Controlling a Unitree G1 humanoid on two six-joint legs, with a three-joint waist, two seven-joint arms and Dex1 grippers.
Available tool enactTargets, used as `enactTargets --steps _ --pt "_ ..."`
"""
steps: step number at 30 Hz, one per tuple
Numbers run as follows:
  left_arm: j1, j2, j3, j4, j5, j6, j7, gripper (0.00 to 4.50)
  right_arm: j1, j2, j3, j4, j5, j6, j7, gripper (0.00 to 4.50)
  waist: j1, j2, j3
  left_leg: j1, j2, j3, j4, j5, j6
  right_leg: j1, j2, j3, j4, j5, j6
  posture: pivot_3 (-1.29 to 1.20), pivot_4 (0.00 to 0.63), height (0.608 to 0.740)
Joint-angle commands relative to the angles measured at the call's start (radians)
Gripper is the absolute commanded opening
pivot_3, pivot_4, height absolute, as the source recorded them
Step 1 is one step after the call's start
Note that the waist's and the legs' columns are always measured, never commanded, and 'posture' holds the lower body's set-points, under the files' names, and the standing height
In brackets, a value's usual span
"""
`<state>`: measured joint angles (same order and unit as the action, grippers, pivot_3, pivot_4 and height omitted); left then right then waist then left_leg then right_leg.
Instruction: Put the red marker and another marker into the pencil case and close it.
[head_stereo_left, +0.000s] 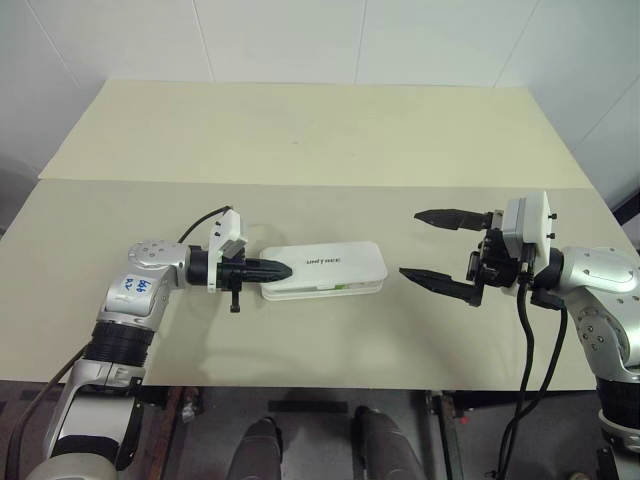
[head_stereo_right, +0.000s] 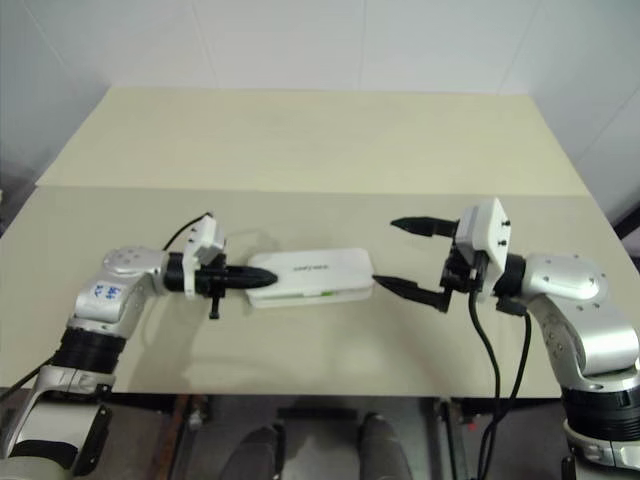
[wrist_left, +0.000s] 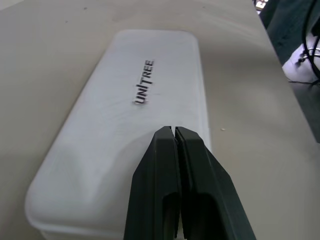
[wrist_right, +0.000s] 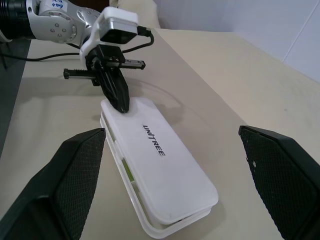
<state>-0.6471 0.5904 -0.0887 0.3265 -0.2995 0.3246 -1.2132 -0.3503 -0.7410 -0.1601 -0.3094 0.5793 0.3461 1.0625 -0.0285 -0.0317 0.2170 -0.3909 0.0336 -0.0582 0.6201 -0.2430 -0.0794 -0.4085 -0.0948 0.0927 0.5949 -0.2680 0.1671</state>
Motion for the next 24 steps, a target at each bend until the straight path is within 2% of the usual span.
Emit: enactTargets --steps 1,7,14,24 --pt "-0.017 -0.007 -0.024 0.028 0.044 -0.030 0.013 0.02 0.001 0.000 -0.021 -0.038 0.008 -0.016 -0.019 4.50 0.000 0.000 0.000 0.000 0.000 0.000 0.000 0.000 0.000 0.000 0.000 0.000 0.000 0.000 0.000 0.00 0.150 0.740" --pt "-0.032 -0.002 -0.087 0.039 0.100 -0.050 -0.017 0.02 0.014 0.004 -0.021 -0.055 0.013 -0.014 -0.041 4.50 0.000 0.000 0.000 0.000 0.000 0.000 0.000 0.000 0.000 0.000 0.000 0.000 0.000 0.000 0.000 0.00 0.150 0.740" --pt "-0.052 -0.020 -0.158 -0.040 0.113 0.032 -0.027 0.02 0.027 0.023 -0.011 -0.067 0.007 -0.024 -0.066 4.50 0.001 0.000 -0.001 0.001 0.000 0.000 0.001 0.000 0.000 0.001 0.000 0.000 0.000 0.000 0.000 0.00 0.150 0.740" --pt "-0.002 -0.027 -0.160 -0.140 0.085 0.117 -0.009 0.02 0.044 0.041 -0.012 -0.081 0.003 -0.034 -0.088 4.50 0.000 0.000 -0.001 0.001 0.000 0.000 0.001 0.000 0.000 0.001 0.000 0.000 0.000 0.000 0.000 0.00 0.150 0.740"
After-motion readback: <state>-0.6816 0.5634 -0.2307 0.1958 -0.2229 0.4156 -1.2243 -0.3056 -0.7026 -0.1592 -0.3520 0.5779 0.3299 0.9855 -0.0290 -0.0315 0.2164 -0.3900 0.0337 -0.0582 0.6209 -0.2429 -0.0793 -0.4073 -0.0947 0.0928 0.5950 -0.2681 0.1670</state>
